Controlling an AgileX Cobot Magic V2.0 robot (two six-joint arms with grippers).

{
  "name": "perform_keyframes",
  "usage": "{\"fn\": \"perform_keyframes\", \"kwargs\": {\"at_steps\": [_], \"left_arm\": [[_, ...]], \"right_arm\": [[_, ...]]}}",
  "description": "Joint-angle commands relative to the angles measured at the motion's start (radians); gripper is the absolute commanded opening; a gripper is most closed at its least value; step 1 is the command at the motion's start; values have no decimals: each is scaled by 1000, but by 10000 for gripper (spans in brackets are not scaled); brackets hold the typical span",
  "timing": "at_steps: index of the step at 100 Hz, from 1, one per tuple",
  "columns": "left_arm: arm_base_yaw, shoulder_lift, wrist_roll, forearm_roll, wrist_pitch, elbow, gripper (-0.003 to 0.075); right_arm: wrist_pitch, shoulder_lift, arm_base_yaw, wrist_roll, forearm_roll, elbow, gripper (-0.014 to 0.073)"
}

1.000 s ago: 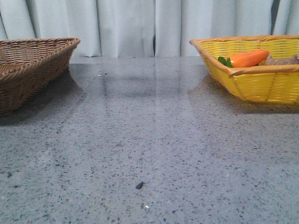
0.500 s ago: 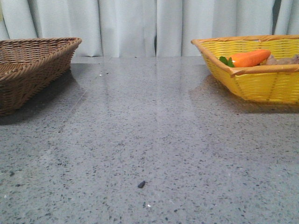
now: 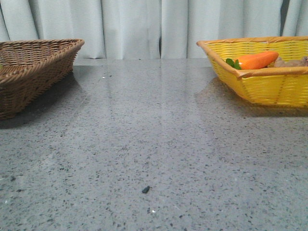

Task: Transfer tape with both arms
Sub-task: 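Lift the tape with the left gripper and place it in the brown basket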

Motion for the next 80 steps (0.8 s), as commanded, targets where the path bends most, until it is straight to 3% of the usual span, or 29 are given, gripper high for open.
{"fn": "perform_keyframes", "kwargs": {"at_steps": [1,12,27,44,55,80], "left_arm": [[-12,-102,-12,-170,-103,-4,427],[-99,-232,-12,-276,-291,117,356],[-349,-498,-20,-281,-594,390,251],[-577,-787,-20,-279,-814,720,126],[-614,-915,-20,-279,-850,890,-24],[-612,-1016,-23,-285,-894,995,-21]], "right_arm": [[-113,-34,-3,-14,-79,28,-57],[-279,-143,-3,-14,-127,164,-57],[-565,-366,-3,-14,-200,451,-57],[-685,-599,-3,-14,-362,710,-56],[-699,-681,-3,-14,-427,815,-56],[-700,-730,-3,-14,-437,855,-56]]}}
